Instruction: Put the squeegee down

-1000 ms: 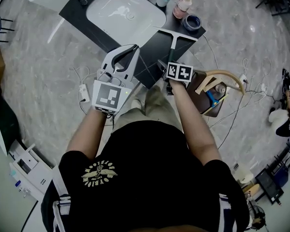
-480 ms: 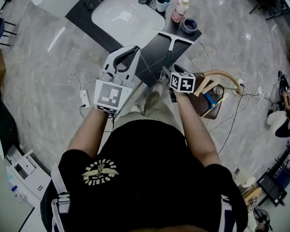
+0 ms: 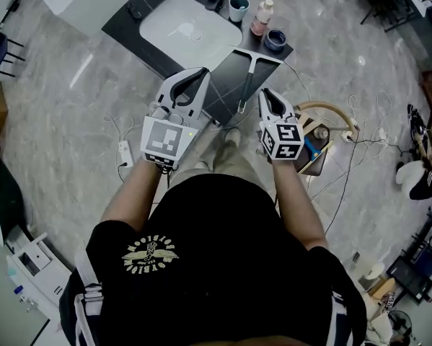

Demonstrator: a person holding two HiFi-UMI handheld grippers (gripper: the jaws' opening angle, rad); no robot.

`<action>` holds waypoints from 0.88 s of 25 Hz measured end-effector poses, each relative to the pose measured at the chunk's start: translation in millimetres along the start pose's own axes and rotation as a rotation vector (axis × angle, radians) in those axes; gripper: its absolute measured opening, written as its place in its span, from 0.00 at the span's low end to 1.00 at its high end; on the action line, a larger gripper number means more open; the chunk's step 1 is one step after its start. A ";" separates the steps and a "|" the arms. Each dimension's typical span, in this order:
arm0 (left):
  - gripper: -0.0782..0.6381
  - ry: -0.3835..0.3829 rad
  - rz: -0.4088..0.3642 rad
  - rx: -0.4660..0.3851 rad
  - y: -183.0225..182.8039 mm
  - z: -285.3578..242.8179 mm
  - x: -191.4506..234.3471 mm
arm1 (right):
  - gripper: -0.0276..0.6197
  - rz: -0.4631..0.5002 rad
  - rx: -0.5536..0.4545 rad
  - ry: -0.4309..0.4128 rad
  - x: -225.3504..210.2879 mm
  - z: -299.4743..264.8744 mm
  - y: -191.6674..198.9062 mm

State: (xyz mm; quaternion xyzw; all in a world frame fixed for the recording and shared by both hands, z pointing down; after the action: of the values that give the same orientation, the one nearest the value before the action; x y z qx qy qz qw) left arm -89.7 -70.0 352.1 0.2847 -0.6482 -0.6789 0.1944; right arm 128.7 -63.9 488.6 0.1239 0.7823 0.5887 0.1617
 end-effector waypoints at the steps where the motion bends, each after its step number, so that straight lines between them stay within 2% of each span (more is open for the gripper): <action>1: 0.14 -0.003 0.001 -0.004 -0.2 -1.6 0.9 | 0.12 0.018 -0.022 -0.001 -1.2 1.5 -8.2; 5: 0.14 -0.010 -0.020 -0.032 -3.6 -9.9 6.8 | 0.09 0.078 -0.097 -0.003 -5.5 0.9 -40.9; 10: 0.14 0.018 -0.049 -0.071 -9.9 -23.9 2.5 | 0.09 0.151 -0.091 0.015 -11.5 5.6 -72.1; 22: 0.14 0.021 -0.025 -0.087 -17.5 -28.9 10.7 | 0.09 0.162 -0.139 0.012 -6.9 13.7 -104.9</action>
State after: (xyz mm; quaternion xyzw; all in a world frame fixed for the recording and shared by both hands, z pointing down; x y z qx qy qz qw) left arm -77.6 -97.5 333.4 0.2911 -0.6126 -0.7057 0.2050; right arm 140.1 -83.5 385.0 0.1715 0.7278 0.6536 0.1170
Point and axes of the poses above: the fingertips, and each gripper's own axes: z backward along the fingers, x to its left, y out of its underside, the point moved 7 cm from there along z, backward along the fingers, and after that the axes turned 9 degrees about -x, right-handed, at the moved point
